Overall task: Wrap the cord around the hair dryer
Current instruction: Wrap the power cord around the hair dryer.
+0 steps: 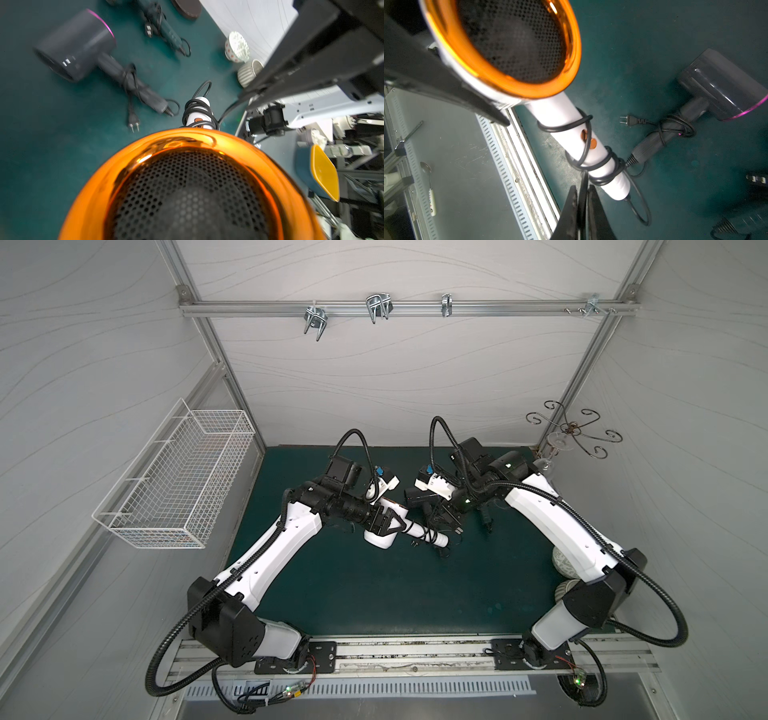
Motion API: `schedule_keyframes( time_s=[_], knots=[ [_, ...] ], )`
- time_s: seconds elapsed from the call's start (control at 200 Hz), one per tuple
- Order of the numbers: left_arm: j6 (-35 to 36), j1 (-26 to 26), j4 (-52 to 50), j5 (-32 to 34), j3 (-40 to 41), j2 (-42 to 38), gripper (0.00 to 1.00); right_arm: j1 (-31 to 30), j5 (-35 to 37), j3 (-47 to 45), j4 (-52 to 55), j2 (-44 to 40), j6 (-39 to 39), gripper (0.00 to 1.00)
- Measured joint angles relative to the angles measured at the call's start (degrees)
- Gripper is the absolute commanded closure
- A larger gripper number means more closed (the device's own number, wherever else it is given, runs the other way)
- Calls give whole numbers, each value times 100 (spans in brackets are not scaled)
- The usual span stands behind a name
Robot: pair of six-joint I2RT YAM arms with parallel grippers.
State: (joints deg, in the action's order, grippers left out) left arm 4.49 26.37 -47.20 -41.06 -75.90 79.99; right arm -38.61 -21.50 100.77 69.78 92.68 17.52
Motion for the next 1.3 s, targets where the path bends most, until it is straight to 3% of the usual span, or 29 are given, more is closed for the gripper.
schedule_keyframes(
  time_s=[0.6, 1.301],
  knots=[
    [-1290, -9, -109, -400, 1290, -306, 100, -7, -1314, -647, -588, 975, 551, 97],
    [-2124, -190, 664, -894, 2098, -411, 100, -7, -1954, -623, -691, 1832, 654, 90]
  ],
)
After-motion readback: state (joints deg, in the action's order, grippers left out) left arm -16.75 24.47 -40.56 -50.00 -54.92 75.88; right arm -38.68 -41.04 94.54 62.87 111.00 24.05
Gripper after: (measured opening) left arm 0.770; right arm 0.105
